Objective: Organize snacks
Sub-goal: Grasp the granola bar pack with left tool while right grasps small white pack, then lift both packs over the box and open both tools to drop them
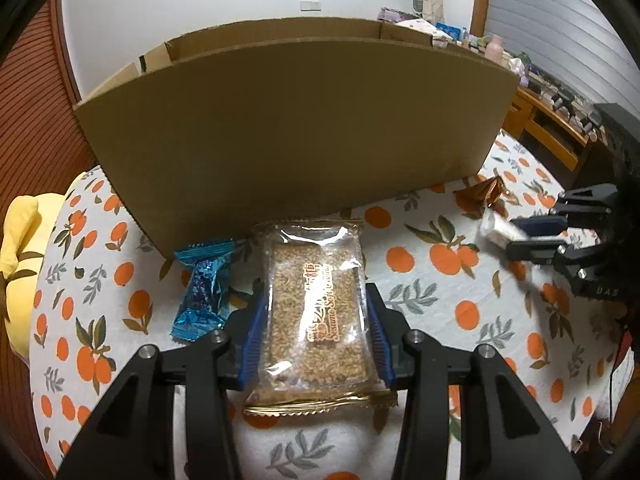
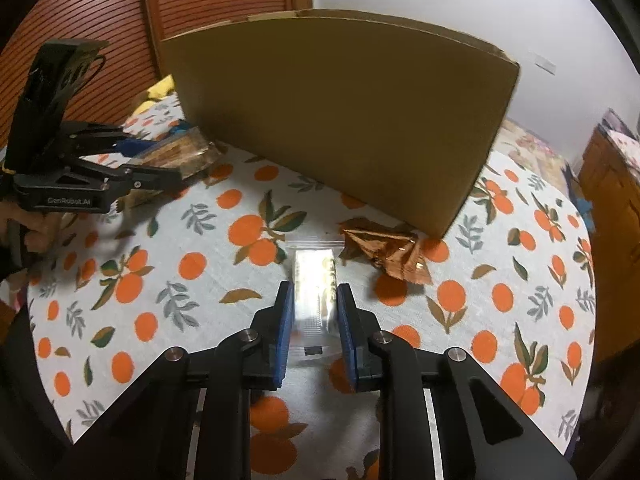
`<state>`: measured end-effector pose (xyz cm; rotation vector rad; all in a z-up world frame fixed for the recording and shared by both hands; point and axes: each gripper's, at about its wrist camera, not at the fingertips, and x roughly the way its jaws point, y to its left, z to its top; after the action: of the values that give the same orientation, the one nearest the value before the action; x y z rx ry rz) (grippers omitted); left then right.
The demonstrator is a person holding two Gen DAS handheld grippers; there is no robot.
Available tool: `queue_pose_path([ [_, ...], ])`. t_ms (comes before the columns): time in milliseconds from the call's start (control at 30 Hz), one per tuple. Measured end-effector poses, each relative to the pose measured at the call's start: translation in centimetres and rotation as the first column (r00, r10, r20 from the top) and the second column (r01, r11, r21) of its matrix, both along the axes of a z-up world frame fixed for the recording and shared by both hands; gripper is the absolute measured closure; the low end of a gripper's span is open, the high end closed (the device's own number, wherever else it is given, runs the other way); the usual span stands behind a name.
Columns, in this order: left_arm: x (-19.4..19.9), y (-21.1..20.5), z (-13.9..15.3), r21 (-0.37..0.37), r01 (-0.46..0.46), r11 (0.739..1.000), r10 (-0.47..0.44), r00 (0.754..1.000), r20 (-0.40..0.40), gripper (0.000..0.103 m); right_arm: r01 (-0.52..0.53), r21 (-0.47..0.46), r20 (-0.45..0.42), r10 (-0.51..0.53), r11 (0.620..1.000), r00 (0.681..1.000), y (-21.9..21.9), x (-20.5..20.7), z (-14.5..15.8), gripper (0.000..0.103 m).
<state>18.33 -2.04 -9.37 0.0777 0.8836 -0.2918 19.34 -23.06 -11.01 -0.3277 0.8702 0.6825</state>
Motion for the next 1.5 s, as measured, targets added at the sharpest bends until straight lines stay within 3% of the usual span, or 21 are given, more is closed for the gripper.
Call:
queue_pose_path([
  [200, -0.6, 0.7, 0.8, -0.064, -0.007, 0.998, 0.009, 1.000, 0.023, 0.059, 0.004, 0.021, -0.050, -0.003, 1.000, 0.999, -0.3, 0.1, 1.0, 0.083],
  [433, -1.5, 1.0, 2.2, -0.076, 0.060, 0.995, -0.054, 0.996, 0.071, 0.059, 0.067, 0.038, 0.025, -0.068, 0.997, 0.997, -0.2, -2.0, 3.2, 0.083],
  [800, -2.3, 0.6, 5.8, -0.077, 0.141, 0.987, -0.128, 0.981, 0.148, 0.059, 0.220, 0.123, 0.082, -0.231, 0.968, 0.969, -0.9, -5.1, 5.9, 0.083],
  [1500, -2.9, 0.8, 10.3, -0.048, 0.125, 0.991, -0.110, 0.965, 0.236, 0.059, 0.195, 0.160, 0.196, -0.224, 0.968, 0.955, -0.4, -6.0, 11.4, 0.083],
])
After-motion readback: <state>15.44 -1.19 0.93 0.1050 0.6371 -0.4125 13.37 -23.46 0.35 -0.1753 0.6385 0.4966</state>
